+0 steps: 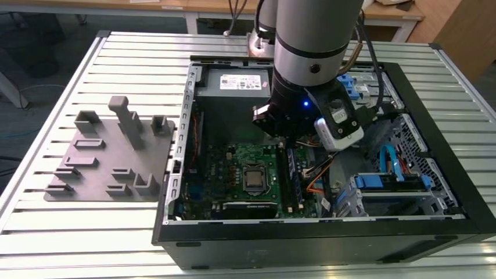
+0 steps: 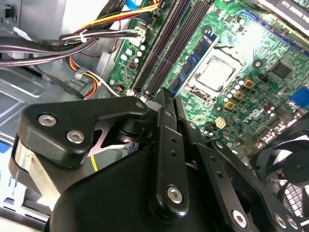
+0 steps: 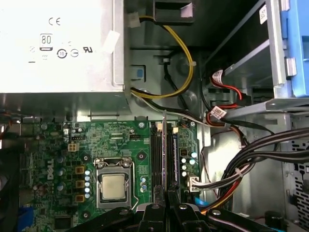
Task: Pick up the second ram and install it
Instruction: 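Insert the second ram into the second slot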
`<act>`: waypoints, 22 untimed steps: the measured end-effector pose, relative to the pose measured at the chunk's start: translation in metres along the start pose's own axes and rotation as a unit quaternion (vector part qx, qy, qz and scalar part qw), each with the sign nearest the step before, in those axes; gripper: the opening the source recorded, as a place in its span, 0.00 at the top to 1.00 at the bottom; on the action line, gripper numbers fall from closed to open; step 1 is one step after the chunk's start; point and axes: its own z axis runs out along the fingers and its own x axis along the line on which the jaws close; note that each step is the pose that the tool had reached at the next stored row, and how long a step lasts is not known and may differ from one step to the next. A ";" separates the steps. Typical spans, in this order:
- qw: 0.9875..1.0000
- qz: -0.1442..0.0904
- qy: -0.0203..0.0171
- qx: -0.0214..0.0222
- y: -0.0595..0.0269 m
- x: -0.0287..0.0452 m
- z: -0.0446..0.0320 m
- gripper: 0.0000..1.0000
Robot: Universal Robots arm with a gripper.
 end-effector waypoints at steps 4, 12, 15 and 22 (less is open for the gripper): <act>1.000 0.009 -0.001 0.001 0.0000 0.0000 0.0000 0.89; 1.000 0.022 0.003 0.008 0.0000 -0.0004 0.0002 0.89; 0.999 0.022 0.014 0.026 0.0000 -0.0017 0.0004 0.89; 0.999 -0.003 0.017 0.035 0.0000 -0.0024 0.0015 0.89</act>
